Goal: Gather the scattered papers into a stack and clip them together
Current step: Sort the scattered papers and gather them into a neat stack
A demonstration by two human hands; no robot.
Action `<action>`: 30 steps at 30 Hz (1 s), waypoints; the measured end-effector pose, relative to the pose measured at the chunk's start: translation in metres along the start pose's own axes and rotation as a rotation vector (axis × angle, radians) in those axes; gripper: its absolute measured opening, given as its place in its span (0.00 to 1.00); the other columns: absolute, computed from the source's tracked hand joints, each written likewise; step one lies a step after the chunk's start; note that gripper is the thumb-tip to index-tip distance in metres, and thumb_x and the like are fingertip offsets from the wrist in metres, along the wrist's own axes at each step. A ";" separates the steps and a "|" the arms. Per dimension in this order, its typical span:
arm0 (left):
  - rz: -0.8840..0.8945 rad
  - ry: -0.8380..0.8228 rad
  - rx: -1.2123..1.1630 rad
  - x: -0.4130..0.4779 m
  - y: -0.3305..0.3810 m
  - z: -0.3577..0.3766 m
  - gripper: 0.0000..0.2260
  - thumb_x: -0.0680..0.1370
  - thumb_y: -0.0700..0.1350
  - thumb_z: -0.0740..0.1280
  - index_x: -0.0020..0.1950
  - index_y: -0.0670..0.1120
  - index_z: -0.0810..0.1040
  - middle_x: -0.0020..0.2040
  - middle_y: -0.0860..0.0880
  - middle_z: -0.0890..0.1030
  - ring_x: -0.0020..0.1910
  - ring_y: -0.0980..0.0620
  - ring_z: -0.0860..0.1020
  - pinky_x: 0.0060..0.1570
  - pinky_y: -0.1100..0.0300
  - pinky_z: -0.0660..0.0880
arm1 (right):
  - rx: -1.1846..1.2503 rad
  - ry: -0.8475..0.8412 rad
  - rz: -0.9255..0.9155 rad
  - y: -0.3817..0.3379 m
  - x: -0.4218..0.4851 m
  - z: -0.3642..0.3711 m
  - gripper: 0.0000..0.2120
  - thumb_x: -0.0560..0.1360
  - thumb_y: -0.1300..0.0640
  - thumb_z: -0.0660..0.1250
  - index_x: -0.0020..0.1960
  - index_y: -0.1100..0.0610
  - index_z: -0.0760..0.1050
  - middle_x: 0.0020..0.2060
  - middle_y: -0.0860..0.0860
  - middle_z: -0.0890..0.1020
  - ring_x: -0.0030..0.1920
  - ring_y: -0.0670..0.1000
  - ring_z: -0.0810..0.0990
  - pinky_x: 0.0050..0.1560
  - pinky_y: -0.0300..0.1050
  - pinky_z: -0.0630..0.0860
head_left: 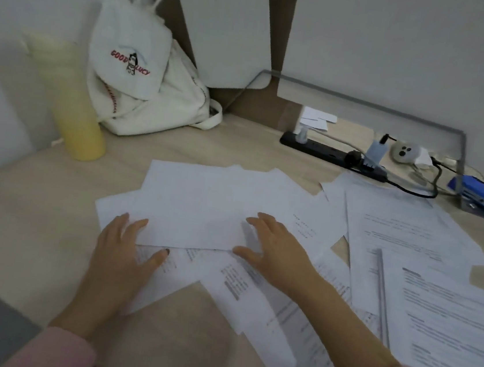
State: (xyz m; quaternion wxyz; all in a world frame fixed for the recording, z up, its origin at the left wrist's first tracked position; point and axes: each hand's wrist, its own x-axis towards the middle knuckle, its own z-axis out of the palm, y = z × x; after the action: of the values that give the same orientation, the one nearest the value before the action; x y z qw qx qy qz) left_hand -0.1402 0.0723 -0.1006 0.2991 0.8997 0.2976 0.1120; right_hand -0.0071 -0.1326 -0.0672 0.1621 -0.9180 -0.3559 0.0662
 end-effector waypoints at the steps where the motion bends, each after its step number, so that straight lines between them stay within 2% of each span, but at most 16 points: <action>1: -0.056 0.015 0.030 0.003 -0.011 -0.005 0.36 0.69 0.57 0.70 0.72 0.44 0.64 0.75 0.40 0.59 0.75 0.43 0.54 0.73 0.48 0.52 | -0.026 -0.046 0.010 -0.002 0.005 0.002 0.32 0.74 0.40 0.61 0.72 0.54 0.59 0.74 0.53 0.59 0.71 0.53 0.61 0.67 0.46 0.61; 4: -0.141 0.048 0.082 0.008 -0.034 -0.019 0.44 0.65 0.63 0.71 0.73 0.42 0.60 0.74 0.37 0.60 0.75 0.41 0.55 0.73 0.46 0.54 | -0.168 -0.068 -0.018 -0.003 0.012 0.006 0.29 0.74 0.40 0.61 0.68 0.55 0.64 0.66 0.53 0.69 0.65 0.54 0.68 0.59 0.46 0.69; 6: -0.115 0.028 0.112 0.009 -0.038 -0.023 0.47 0.64 0.66 0.69 0.73 0.42 0.58 0.74 0.40 0.61 0.75 0.42 0.56 0.72 0.47 0.54 | -0.259 0.045 -0.123 -0.001 0.015 0.012 0.22 0.74 0.44 0.62 0.61 0.58 0.72 0.53 0.55 0.77 0.52 0.56 0.77 0.43 0.47 0.75; 8: -0.077 0.021 0.086 0.009 -0.038 -0.024 0.48 0.64 0.66 0.69 0.74 0.43 0.56 0.74 0.42 0.61 0.74 0.43 0.59 0.72 0.49 0.57 | -0.277 0.116 -0.206 -0.001 0.017 0.017 0.12 0.68 0.53 0.63 0.45 0.60 0.78 0.36 0.54 0.80 0.34 0.55 0.80 0.25 0.43 0.71; 10: -0.071 0.019 0.035 0.009 -0.033 -0.024 0.46 0.66 0.62 0.71 0.75 0.45 0.54 0.75 0.45 0.60 0.74 0.45 0.59 0.71 0.50 0.57 | -0.349 0.155 -0.260 0.003 0.018 0.020 0.04 0.63 0.61 0.70 0.38 0.58 0.78 0.30 0.52 0.80 0.27 0.52 0.77 0.19 0.39 0.66; 12: -0.072 0.020 0.031 0.009 -0.028 -0.025 0.44 0.67 0.59 0.71 0.75 0.46 0.53 0.76 0.46 0.59 0.74 0.46 0.57 0.71 0.50 0.57 | -0.304 0.155 -0.195 0.004 0.017 0.017 0.07 0.64 0.65 0.73 0.39 0.58 0.78 0.30 0.50 0.79 0.29 0.52 0.78 0.22 0.39 0.65; 14: -0.075 0.011 0.031 0.011 -0.027 -0.025 0.44 0.67 0.58 0.72 0.75 0.46 0.54 0.75 0.45 0.60 0.73 0.45 0.57 0.70 0.49 0.58 | -0.139 0.232 -0.044 0.004 0.017 0.006 0.05 0.75 0.63 0.64 0.41 0.57 0.73 0.29 0.48 0.76 0.31 0.51 0.75 0.26 0.42 0.63; 15: -0.085 -0.004 0.025 0.012 -0.027 -0.025 0.44 0.66 0.58 0.73 0.75 0.46 0.55 0.74 0.45 0.60 0.73 0.45 0.57 0.70 0.49 0.58 | 0.007 0.263 0.014 0.005 0.017 0.001 0.08 0.78 0.60 0.59 0.41 0.55 0.70 0.28 0.46 0.73 0.30 0.49 0.73 0.28 0.42 0.62; 17: -0.083 -0.013 0.005 0.014 -0.029 -0.023 0.43 0.66 0.56 0.74 0.74 0.45 0.57 0.73 0.44 0.63 0.71 0.44 0.60 0.69 0.49 0.59 | 0.344 0.318 0.084 0.001 0.016 -0.017 0.10 0.80 0.57 0.57 0.39 0.55 0.68 0.29 0.46 0.71 0.29 0.44 0.70 0.31 0.39 0.64; 19: -0.077 -0.001 -0.014 0.015 -0.027 -0.021 0.42 0.66 0.53 0.75 0.73 0.45 0.59 0.70 0.43 0.67 0.69 0.43 0.62 0.67 0.49 0.60 | 0.649 0.365 0.133 -0.002 0.014 -0.037 0.11 0.79 0.58 0.58 0.41 0.60 0.72 0.33 0.51 0.75 0.34 0.47 0.73 0.36 0.37 0.67; 22: -0.083 -0.013 -0.048 0.016 -0.025 -0.018 0.40 0.66 0.51 0.75 0.73 0.42 0.61 0.65 0.43 0.71 0.66 0.42 0.66 0.65 0.49 0.63 | 1.006 0.333 0.213 -0.001 0.008 -0.058 0.09 0.78 0.56 0.59 0.52 0.55 0.78 0.49 0.53 0.83 0.50 0.53 0.81 0.53 0.49 0.76; 24: -0.082 -0.027 -0.060 0.017 -0.026 -0.016 0.38 0.67 0.53 0.74 0.72 0.43 0.63 0.63 0.44 0.74 0.63 0.42 0.69 0.63 0.48 0.67 | 1.119 0.309 0.243 0.002 0.004 -0.065 0.10 0.78 0.55 0.60 0.55 0.51 0.77 0.53 0.52 0.83 0.54 0.53 0.81 0.57 0.52 0.75; 26: -0.097 -0.032 -0.085 0.017 -0.026 -0.015 0.36 0.67 0.56 0.72 0.71 0.46 0.64 0.65 0.44 0.74 0.64 0.43 0.70 0.62 0.46 0.70 | 1.149 0.290 0.279 0.007 0.000 -0.066 0.11 0.78 0.55 0.60 0.58 0.51 0.77 0.54 0.49 0.83 0.55 0.52 0.81 0.58 0.51 0.75; 30: -0.166 -0.014 -0.189 0.012 -0.020 -0.013 0.33 0.71 0.49 0.71 0.73 0.50 0.61 0.67 0.43 0.71 0.65 0.43 0.70 0.61 0.46 0.71 | 1.095 0.272 0.408 0.017 -0.005 -0.063 0.10 0.78 0.54 0.60 0.56 0.52 0.78 0.50 0.51 0.84 0.53 0.55 0.81 0.59 0.57 0.75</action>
State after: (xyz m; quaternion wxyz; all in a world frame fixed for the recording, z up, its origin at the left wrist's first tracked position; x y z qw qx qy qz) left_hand -0.1456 0.0986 -0.1020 0.3926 0.8406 0.3571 0.1083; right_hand 0.0150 -0.1630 -0.0138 0.6396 -0.7510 -0.0626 0.1515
